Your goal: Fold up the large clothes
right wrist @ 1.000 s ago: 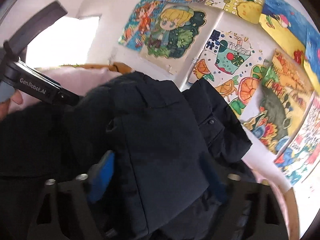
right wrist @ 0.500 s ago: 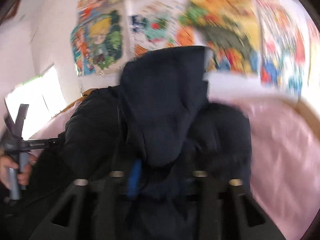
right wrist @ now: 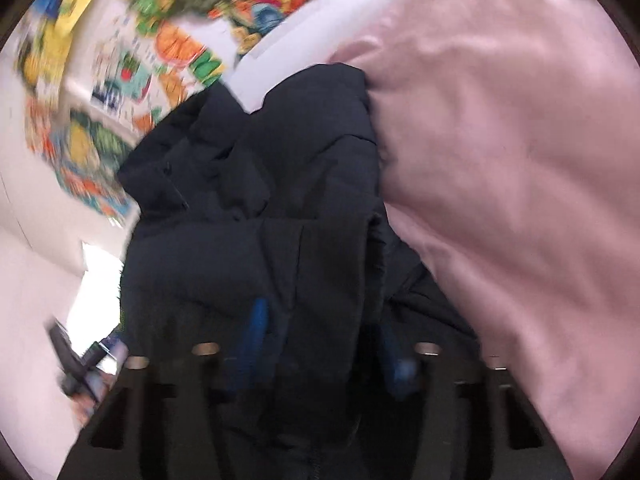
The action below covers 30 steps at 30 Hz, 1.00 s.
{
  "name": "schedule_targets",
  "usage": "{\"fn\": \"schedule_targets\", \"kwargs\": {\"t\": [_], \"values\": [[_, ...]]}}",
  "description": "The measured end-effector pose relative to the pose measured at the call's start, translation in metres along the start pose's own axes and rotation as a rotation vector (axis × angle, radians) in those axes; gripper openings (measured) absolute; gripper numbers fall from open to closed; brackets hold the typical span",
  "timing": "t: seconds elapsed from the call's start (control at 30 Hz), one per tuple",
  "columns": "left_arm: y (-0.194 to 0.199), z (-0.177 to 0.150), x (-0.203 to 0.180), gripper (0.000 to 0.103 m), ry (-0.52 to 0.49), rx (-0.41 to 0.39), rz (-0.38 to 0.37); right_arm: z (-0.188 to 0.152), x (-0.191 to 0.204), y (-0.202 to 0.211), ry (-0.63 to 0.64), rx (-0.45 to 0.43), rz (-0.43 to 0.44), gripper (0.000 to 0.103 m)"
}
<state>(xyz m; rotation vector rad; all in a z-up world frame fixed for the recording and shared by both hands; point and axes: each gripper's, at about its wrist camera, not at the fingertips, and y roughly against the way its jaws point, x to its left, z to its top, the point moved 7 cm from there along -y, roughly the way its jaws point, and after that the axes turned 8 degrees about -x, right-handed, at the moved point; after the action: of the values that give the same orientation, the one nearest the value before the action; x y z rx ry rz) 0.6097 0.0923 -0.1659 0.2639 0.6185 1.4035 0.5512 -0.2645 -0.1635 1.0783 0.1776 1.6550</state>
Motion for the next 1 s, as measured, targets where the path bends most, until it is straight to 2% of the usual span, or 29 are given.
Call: {"fn": "schedule_targets", "kwargs": {"t": [0.03, 0.07, 0.13, 0.3, 0.4, 0.47, 0.57, 0.63, 0.73, 0.8, 0.87, 0.9, 0.93, 1.0], "values": [[-0.001, -0.001, -0.001, 0.069, -0.013, 0.0, 0.011, 0.001, 0.004, 0.004, 0.044, 0.0, -0.036, 0.019], [-0.002, -0.002, -0.002, 0.069, -0.024, 0.0, 0.021, 0.002, 0.01, 0.01, 0.103, -0.012, -0.076, 0.015], [-0.005, -0.006, -0.002, 0.069, -0.043, 0.0, 0.043, 0.004, 0.023, 0.023, 0.216, -0.052, -0.102, 0.01], [-0.009, -0.011, 0.002, 0.069, -0.015, 0.006, 0.039, 0.023, 0.071, 0.054, 0.513, -0.263, -0.158, 0.007], [-0.007, -0.007, 0.001, 0.069, -0.002, -0.009, 0.039, 0.048, 0.08, 0.048, 0.579, -0.363, -0.201, 0.007], [-0.007, -0.003, -0.002, 0.069, -0.018, -0.029, 0.067, 0.064, 0.079, 0.032, 0.608, -0.405, -0.247, 0.007], [-0.017, 0.002, -0.001, 0.069, -0.057, -0.023, 0.187, 0.073, 0.067, -0.004, 0.626, -0.384, -0.296, 0.007], [-0.026, 0.002, 0.003, 0.069, -0.06, -0.005, 0.234, 0.071, 0.048, -0.032, 0.579, -0.309, -0.325, 0.008], [-0.037, -0.003, 0.013, 0.07, -0.047, 0.029, 0.242, 0.065, 0.025, -0.046, 0.553, -0.251, -0.363, 0.022], [-0.027, -0.001, 0.015, 0.07, -0.013, -0.01, 0.21, 0.064, 0.019, -0.039, 0.544, -0.264, -0.367, 0.03], [-0.012, 0.004, 0.013, 0.07, 0.02, -0.071, 0.169, 0.071, 0.021, -0.022, 0.54, -0.321, -0.385, 0.036], [-0.003, 0.008, 0.009, 0.07, 0.038, -0.104, 0.137, 0.073, 0.025, -0.013, 0.549, -0.356, -0.387, 0.046], [0.006, 0.013, 0.002, 0.07, 0.047, -0.141, 0.098, 0.075, 0.031, -0.006, 0.562, -0.392, -0.383, 0.062], [0.016, 0.02, -0.019, 0.071, 0.007, -0.172, 0.041, 0.074, 0.054, 0.003, 0.622, -0.467, -0.345, 0.077]]}}
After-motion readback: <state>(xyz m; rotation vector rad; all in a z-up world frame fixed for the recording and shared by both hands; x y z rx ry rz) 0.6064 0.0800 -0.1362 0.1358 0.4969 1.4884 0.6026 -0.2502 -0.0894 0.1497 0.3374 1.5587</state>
